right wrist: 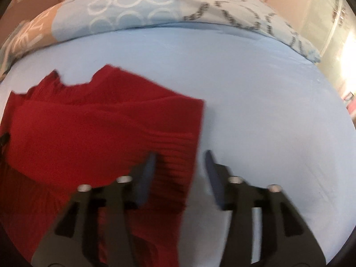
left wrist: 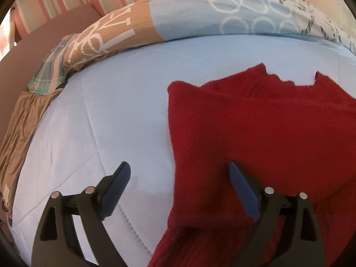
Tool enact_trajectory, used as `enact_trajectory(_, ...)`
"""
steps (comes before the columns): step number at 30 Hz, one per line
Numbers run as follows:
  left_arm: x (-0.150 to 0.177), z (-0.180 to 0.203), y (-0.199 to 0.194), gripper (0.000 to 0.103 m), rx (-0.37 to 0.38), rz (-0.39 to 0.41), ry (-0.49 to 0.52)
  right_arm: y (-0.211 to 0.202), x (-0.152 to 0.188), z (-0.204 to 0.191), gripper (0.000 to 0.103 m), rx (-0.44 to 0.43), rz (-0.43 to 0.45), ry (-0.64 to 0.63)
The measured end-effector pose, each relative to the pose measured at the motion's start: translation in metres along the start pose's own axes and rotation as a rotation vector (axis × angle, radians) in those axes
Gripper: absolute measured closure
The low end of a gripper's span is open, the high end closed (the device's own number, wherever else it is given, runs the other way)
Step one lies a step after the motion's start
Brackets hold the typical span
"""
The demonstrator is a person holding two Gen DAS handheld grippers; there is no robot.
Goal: Fold small clothes
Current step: 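Release the sleeve from the left gripper and withdraw both grippers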
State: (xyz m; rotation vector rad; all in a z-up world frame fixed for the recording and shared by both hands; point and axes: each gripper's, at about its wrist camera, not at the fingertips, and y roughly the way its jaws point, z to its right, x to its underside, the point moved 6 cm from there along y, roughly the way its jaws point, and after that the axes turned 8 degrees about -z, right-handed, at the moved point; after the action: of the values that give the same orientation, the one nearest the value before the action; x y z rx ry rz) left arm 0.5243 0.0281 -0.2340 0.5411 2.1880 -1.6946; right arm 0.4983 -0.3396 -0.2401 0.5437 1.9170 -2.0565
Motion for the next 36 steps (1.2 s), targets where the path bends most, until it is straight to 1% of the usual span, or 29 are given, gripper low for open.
enact_trajectory(4,-0.005,-0.005,-0.015,0.013,0.003,0.032,-0.009,-0.015,0.001,-0.005,0.050,0.025,0.048,-0.036)
enact_trajectory(6,-0.010,-0.006,-0.022,0.013,0.009,0.052,-0.015,-0.024,-0.001,-0.010,0.048,0.019,0.079,-0.040)
enact_trajectory(7,-0.012,-0.006,-0.024,0.013,0.028,0.057,-0.025,-0.028,-0.002,-0.014,0.044,0.005,0.097,-0.044)
enact_trajectory(9,-0.017,-0.005,-0.030,0.013,0.051,0.075,-0.040,-0.038,-0.006,-0.026,0.039,-0.018,0.133,-0.058)
enact_trajectory(11,-0.022,-0.001,-0.036,0.013,0.082,0.091,-0.051,-0.046,-0.014,-0.047,0.036,-0.083,0.162,-0.084)
enact_trajectory(12,-0.024,0.001,-0.037,0.013,0.089,0.094,-0.049,-0.049,-0.018,-0.061,0.036,-0.099,0.170,-0.109)
enact_trajectory(15,-0.035,0.017,-0.041,0.013,0.136,0.120,-0.034,-0.046,-0.025,-0.090,0.036,-0.153,0.161,-0.139)
enact_trajectory(18,-0.039,0.027,-0.027,0.013,0.138,0.090,-0.032,-0.027,-0.023,-0.110,0.036,-0.175,0.098,-0.157)
enact_trajectory(19,-0.038,0.028,-0.021,0.013,0.124,0.077,-0.028,-0.017,-0.020,-0.113,0.036,-0.177,0.071,-0.162)
enact_trajectory(20,-0.037,0.028,-0.013,0.013,0.109,0.060,-0.021,-0.011,-0.018,-0.113,0.036,-0.174,0.049,-0.166)
enact_trajectory(21,-0.035,0.028,-0.005,0.013,0.100,0.042,-0.017,-0.002,-0.016,-0.110,0.036,-0.152,0.024,-0.170)
enact_trajectory(22,-0.032,0.024,0.007,0.013,0.077,0.021,-0.016,0.004,-0.013,-0.104,0.036,-0.135,0.006,-0.165)
enact_trajectory(23,-0.030,0.022,0.012,0.012,0.070,0.012,-0.016,0.008,-0.010,-0.096,0.035,-0.132,-0.003,-0.144)
enact_trajectory(24,-0.026,0.017,0.019,0.008,0.078,0.003,-0.024,0.011,-0.010,-0.088,0.035,-0.144,-0.005,-0.122)
enact_trajectory(25,-0.024,0.013,0.021,0.004,0.082,0.006,-0.034,0.012,-0.008,-0.080,0.036,-0.163,-0.003,-0.111)
enact_trajectory(26,-0.023,0.008,0.023,0.002,0.078,0.011,-0.039,0.012,-0.008,-0.076,0.036,-0.157,0.001,-0.117)
enact_trajectory(28,-0.022,0.003,0.024,0.001,0.083,0.012,-0.040,0.010,-0.008,-0.065,0.036,-0.120,0.008,-0.110)
enact_trajectory(32,-0.022,-0.001,0.016,0.002,0.080,0.017,-0.044,0.007,-0.005,-0.040,0.036,-0.121,-0.013,-0.017)
enact_trajectory(33,-0.022,-0.003,0.012,0.002,0.087,0.020,-0.049,0.003,-0.004,-0.039,0.032,-0.120,-0.012,-0.011)
enact_trajectory(34,-0.022,-0.006,0.004,0.002,0.097,0.030,-0.057,-0.005,-0.003,-0.036,0.019,-0.107,-0.004,-0.009)
enact_trajectory(36,-0.021,-0.011,-0.012,0.002,0.109,0.053,-0.063,-0.027,-0.001,-0.031,0.003,-0.092,0.045,0.007)
